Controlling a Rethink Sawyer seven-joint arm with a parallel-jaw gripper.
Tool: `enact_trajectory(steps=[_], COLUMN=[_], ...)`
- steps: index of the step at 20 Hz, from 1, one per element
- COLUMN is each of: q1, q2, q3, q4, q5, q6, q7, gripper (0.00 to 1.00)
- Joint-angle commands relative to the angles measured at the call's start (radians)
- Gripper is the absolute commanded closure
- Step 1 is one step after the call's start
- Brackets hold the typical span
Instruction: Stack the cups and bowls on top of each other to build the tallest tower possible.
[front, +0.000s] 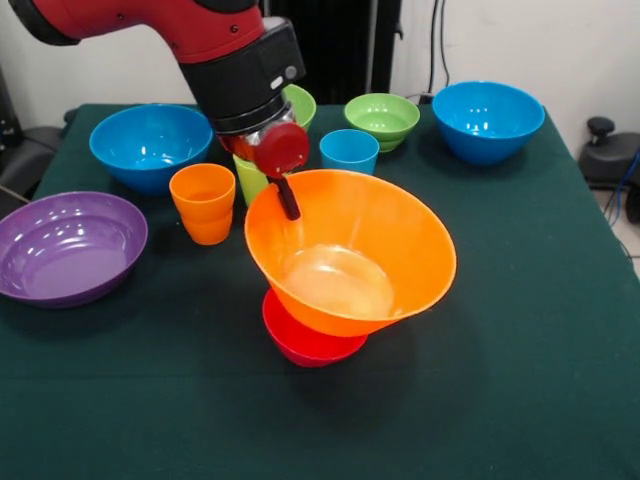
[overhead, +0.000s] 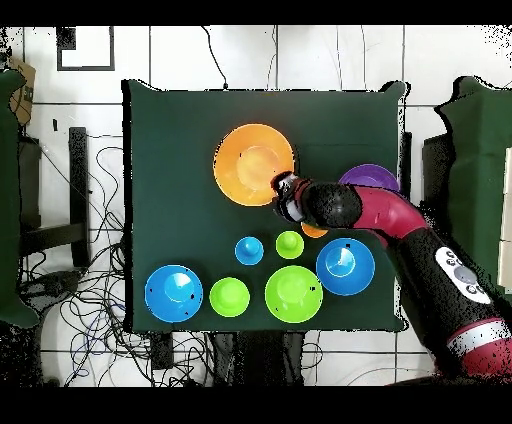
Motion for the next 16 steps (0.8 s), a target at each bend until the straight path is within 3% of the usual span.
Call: enact_trajectory(steps=[1, 16], q1=[0.001, 0.064], q2=[0.029, 0.069], q3=[0.021, 0.019], q4=[-0.095, -0.349], q5=[0.032, 0.059], q6=[0.168, 0.362], q7=[-0.207, -0.218], gripper=[1.00, 1.00])
